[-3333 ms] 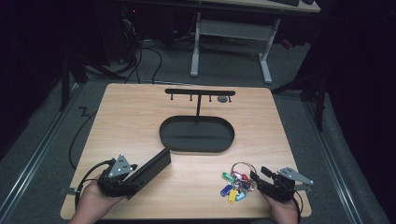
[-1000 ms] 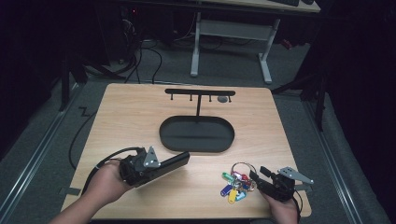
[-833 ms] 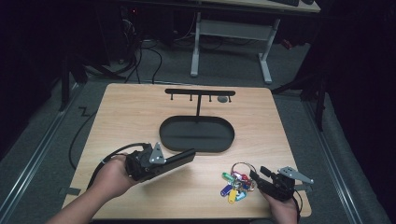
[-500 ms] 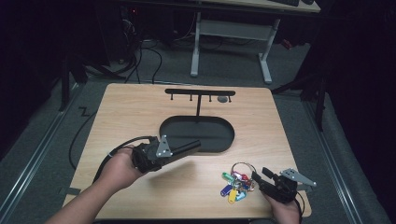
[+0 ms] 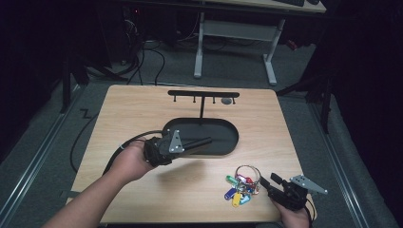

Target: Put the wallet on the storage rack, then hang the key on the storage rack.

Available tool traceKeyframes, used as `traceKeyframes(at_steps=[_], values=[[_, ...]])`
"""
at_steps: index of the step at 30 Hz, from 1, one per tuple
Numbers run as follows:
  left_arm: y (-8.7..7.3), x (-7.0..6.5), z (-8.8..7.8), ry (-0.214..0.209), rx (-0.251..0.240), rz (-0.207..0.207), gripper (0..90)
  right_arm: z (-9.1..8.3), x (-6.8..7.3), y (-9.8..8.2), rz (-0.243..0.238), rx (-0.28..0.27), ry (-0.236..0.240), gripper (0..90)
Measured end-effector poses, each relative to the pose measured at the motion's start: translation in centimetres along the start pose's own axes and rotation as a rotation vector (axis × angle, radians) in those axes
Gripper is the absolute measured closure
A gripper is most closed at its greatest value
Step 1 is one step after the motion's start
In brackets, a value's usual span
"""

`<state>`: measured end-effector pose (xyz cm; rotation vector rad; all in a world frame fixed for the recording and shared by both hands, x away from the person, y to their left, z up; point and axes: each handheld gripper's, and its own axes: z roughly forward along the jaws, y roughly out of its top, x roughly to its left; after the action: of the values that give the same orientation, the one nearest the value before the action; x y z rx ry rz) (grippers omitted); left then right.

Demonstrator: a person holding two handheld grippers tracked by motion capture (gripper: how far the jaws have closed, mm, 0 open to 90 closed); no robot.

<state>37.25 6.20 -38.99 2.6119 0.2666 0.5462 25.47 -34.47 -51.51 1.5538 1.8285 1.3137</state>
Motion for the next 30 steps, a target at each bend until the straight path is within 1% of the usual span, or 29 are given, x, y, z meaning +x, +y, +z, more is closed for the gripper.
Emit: traceKeyframes(at_steps=[1, 2, 7, 10, 12, 17, 21, 24, 25, 27, 30], values=[[0.2, 0.2, 0.0, -0.003, 0.0, 0.004, 74.7, 0.0, 0.0, 0.0, -0.002, -0.002, 0.002, 43.4], [0.3, 0.2, 0.0, 0.006, -0.007, 0.008, 74.7, -0.1, 0.1, 0.0, 0.0, -0.002, 0.001, 43.4], [1.0, 0.9, 0.3, 0.017, -0.017, 0.021, 74.8, 0.1, 0.3, 0.0, -0.01, 0.002, 0.005, 43.4], [1.2, 1.2, 0.7, 0.021, -0.019, 0.028, 74.7, 0.0, 0.3, 0.0, -0.013, 0.0, 0.004, 43.6], [1.3, 1.4, 1.1, 0.024, -0.012, 0.035, 74.8, 0.1, 0.3, 0.1, -0.007, -0.002, 0.005, 43.6], [1.6, 2.0, 1.8, 0.026, -0.019, 0.033, 74.8, 0.2, 0.3, 0.0, -0.006, 0.002, 0.008, 43.7], [1.9, 2.4, 2.4, 0.041, -0.015, 0.054, 74.8, 0.1, 0.3, 0.0, -0.007, 0.001, 0.01, 43.7], [2.1, 2.9, 2.8, 0.042, -0.016, 0.058, 74.8, 0.1, 0.2, 0.0, -0.004, -0.003, 0.011, 44.0], [2.1, 2.9, 3.0, 0.047, -0.014, 0.064, 74.7, 0.0, 0.2, 0.0, -0.001, -0.002, 0.01, 44.0], [2.4, 3.1, 3.3, 0.053, -0.007, 0.091, 74.7, 0.0, 0.2, 0.0, 0.001, -0.003, 0.011, 44.0], [2.7, 3.3, 3.8, 0.056, -0.005, 0.11, 74.7, 0.0, 0.3, 0.0, -0.001, -0.007, 0.014, 44.0]])
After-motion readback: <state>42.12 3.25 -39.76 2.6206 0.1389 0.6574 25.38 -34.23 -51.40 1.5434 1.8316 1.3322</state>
